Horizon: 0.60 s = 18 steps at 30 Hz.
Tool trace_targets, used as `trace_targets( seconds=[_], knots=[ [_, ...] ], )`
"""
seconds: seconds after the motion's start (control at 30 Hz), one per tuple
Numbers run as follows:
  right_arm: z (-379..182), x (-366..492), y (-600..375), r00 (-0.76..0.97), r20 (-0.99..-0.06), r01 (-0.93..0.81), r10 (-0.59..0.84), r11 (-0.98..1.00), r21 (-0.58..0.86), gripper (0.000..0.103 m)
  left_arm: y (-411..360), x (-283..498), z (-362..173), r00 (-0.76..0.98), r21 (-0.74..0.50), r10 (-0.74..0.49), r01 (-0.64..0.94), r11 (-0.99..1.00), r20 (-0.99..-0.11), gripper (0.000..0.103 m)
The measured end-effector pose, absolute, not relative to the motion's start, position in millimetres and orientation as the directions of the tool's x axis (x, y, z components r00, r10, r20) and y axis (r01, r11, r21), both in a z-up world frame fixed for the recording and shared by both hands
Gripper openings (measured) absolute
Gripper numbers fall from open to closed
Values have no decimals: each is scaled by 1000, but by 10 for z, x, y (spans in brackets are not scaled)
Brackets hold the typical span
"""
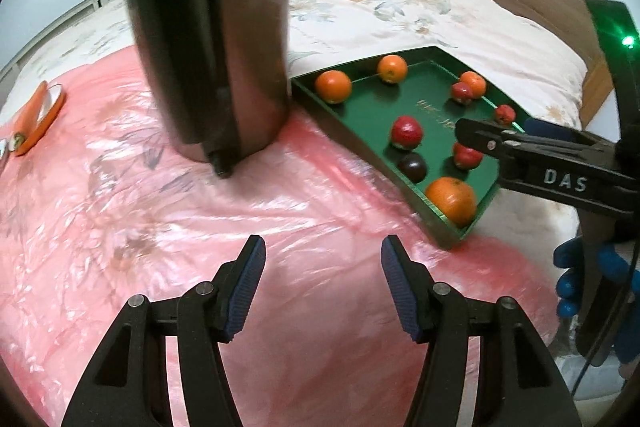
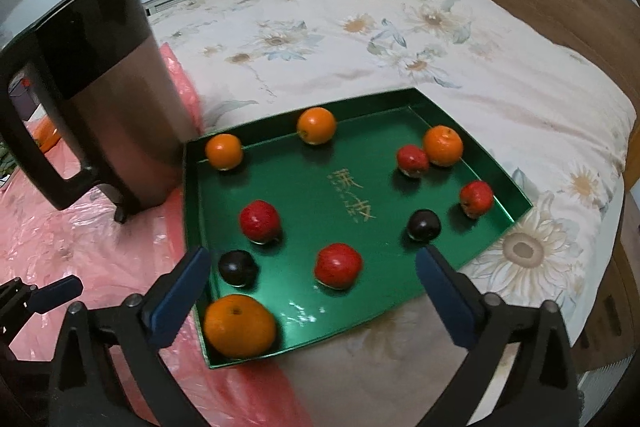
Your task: Organize fruits
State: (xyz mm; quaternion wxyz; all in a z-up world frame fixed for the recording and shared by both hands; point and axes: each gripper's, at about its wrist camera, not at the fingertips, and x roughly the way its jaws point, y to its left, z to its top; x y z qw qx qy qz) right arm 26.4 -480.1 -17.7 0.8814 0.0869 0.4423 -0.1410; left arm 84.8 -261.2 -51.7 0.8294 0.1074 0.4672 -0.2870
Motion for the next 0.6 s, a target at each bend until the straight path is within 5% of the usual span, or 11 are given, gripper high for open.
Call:
trace_targets(
  seconds=[0.2,0.47,0.6],
  knots=[
    [-129,261,-4548,611,-777,275,-152,961,29,103,-2251,901,-515,389,-144,-368,496,856,-845,55],
    [-147,327,-4163,644,-759,200,-97,979,45,103,-1726,946,-547,467,-112,-300,388,915,-832,74],
    [-172,349,-4033,661,-746,182,-83,982,53,103,-1541,946,-564,502,-119,-286,339,933,-816,75]
  ],
)
